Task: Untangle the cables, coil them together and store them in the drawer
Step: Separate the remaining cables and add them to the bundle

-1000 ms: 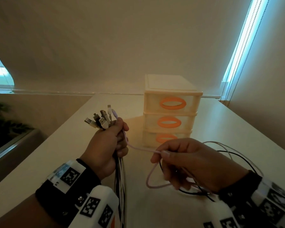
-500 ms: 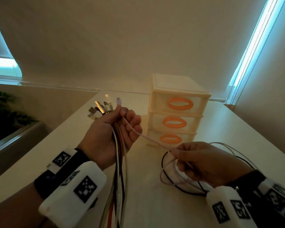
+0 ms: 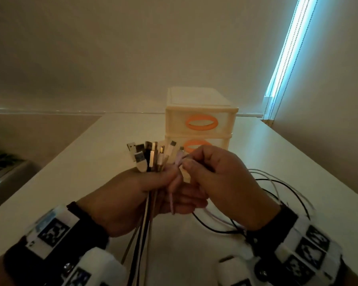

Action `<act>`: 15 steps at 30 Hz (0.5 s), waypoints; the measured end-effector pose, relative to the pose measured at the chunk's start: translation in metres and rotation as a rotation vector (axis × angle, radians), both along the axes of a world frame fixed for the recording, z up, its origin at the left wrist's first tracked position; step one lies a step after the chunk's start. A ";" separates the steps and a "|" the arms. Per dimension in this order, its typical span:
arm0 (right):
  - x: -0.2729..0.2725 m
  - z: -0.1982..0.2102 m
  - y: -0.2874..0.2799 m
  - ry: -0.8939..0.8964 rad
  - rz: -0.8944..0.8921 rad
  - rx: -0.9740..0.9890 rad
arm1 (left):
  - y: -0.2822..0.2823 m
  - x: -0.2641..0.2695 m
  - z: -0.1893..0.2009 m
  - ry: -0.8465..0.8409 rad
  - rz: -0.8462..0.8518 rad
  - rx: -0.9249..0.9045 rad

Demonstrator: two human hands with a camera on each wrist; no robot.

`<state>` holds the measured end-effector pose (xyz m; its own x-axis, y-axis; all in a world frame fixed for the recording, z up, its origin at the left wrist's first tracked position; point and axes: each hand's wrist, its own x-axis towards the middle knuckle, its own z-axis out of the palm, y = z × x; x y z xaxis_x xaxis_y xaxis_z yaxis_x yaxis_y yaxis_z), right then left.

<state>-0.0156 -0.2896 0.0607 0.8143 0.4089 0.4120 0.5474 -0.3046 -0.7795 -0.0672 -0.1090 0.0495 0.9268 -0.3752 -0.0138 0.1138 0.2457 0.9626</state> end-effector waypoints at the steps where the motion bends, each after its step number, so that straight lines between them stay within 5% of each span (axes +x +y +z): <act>1: 0.000 -0.001 -0.001 -0.062 0.004 -0.011 | 0.000 0.002 0.001 -0.002 0.087 -0.036; 3: 0.001 -0.003 -0.005 -0.085 0.079 -0.088 | 0.002 0.006 0.004 -0.026 0.240 -0.116; 6: -0.002 -0.005 -0.003 0.111 0.264 -0.190 | 0.003 0.010 0.007 -0.007 0.297 -0.263; 10: 0.002 -0.003 -0.005 0.118 0.250 -0.252 | 0.000 0.012 0.005 0.063 0.358 -0.476; 12: 0.002 -0.003 -0.006 0.199 0.294 -0.157 | -0.001 0.013 0.004 0.070 0.410 -0.543; 15: 0.002 0.000 -0.004 0.533 0.307 0.272 | 0.002 0.014 0.006 0.078 0.447 -0.617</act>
<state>-0.0134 -0.2933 0.0605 0.7983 0.5927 0.1071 0.0971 0.0489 -0.9941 -0.0528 -0.1065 0.0557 0.9972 0.0746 0.0046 -0.0609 0.7751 0.6289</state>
